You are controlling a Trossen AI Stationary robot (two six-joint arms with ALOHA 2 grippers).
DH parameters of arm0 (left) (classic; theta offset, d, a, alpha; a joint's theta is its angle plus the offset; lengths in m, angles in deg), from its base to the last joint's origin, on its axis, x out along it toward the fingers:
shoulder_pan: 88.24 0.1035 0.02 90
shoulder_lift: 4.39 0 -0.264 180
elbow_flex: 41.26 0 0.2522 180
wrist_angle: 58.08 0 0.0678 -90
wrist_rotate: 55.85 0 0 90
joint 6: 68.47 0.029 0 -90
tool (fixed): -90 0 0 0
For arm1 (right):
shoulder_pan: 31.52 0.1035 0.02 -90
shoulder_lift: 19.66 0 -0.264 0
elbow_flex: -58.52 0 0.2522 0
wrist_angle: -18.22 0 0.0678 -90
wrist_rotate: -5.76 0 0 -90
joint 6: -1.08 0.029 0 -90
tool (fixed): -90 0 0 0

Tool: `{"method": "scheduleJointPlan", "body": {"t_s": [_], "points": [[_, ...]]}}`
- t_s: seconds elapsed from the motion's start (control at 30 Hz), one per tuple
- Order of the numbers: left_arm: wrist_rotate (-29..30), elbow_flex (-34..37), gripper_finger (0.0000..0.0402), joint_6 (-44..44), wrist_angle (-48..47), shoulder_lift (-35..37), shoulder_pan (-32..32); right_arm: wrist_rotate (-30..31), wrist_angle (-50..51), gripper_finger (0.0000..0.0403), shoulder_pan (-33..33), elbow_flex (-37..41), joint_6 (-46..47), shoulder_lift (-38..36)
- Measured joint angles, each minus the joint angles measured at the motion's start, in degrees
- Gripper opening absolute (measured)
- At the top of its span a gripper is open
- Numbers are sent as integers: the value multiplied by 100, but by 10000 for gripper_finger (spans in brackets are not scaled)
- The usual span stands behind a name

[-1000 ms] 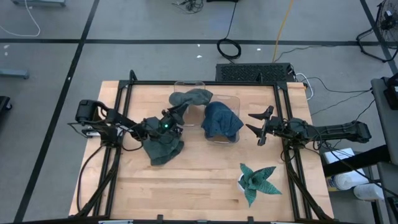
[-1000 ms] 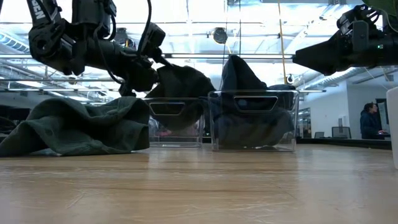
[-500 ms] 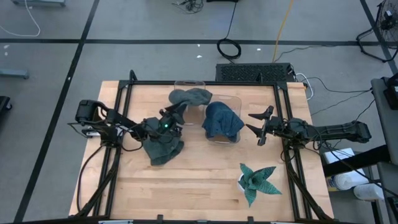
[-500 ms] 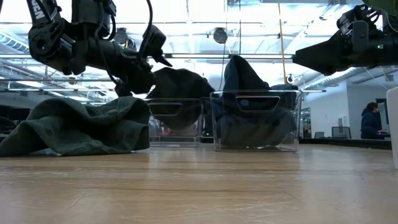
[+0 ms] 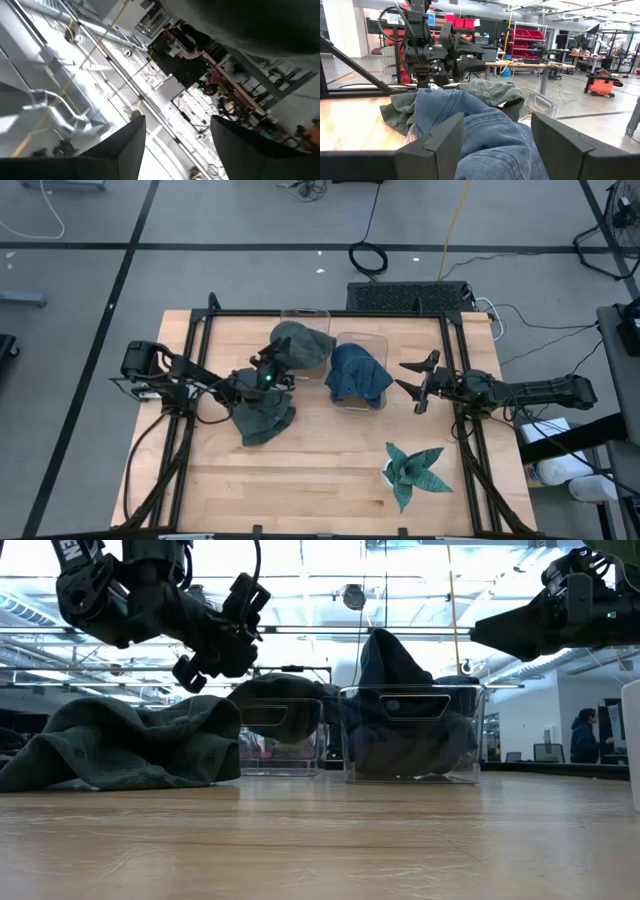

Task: Pick & Place hat
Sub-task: Put the top black cap into the left transparent bin

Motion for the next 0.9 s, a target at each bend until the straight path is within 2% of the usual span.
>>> {"method": "scheduleJointPlan", "body": {"t_s": [0.2, 0.33, 0.53, 0.8, 0.9], "points": [[261, -383, 229, -919, 26, 0, -120, 0, 2, 222, 0, 0, 0, 2], [602, -840, 230, -1647, 130, 22, -309, 0, 1, 222, 1, 0, 0, 2], [739, -1537, 230, -2570, 103, 297, -524, 0, 0, 222, 2, 1, 0, 0], [849, -2592, 230, -4679, -298, 646, -555, 0, 0, 222, 1, 0, 0, 0], [594, -2944, 230, -5521, -360, 660, -546, 0, 0, 222, 0, 1, 0, 0]]}}
